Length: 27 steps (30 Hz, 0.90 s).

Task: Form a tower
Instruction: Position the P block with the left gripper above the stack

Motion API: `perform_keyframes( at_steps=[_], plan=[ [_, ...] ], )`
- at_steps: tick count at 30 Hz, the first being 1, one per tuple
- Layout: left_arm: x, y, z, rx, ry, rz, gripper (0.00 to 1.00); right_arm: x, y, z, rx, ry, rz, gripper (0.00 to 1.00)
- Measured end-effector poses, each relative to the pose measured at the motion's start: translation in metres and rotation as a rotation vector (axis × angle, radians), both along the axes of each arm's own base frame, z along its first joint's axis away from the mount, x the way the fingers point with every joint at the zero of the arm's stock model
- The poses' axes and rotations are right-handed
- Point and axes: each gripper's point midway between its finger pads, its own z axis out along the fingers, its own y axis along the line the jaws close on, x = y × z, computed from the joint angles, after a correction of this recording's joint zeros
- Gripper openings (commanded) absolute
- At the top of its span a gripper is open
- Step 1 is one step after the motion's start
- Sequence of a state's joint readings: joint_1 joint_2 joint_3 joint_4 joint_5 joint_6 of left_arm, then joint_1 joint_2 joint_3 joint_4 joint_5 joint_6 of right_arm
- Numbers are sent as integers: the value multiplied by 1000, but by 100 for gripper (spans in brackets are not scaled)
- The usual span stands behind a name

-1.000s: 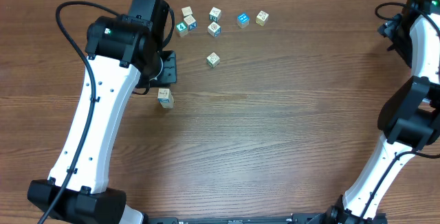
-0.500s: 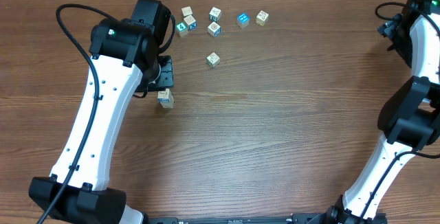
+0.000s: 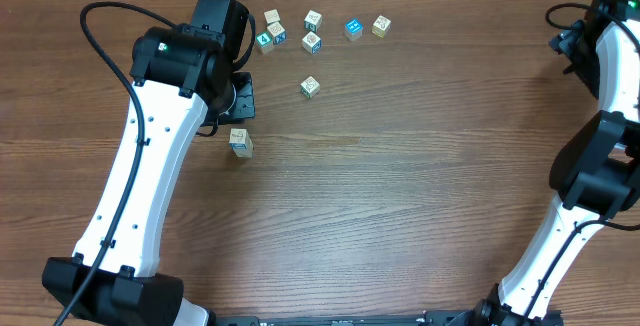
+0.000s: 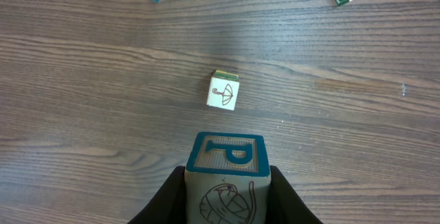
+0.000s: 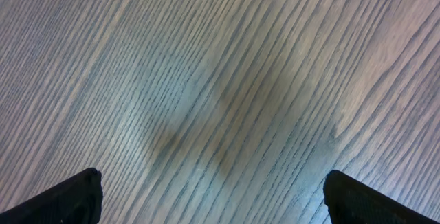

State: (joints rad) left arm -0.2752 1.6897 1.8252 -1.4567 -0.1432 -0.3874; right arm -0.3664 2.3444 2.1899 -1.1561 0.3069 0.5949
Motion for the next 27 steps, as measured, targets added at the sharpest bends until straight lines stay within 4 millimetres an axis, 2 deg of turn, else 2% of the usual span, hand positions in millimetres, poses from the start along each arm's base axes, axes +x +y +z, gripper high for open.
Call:
perform_keyframes(
  at_steps=[14,24,27],
  plan=[
    [1,0,-9,2,8,0,20,0,0,0,0,0,0,100],
    [4,-1,-54,24,43,-31,20,0,0,0,0,-1,0,100],
    [3,0,-61,33,54,-54,21,0,0,0,0,-1,0,100]
  ],
)
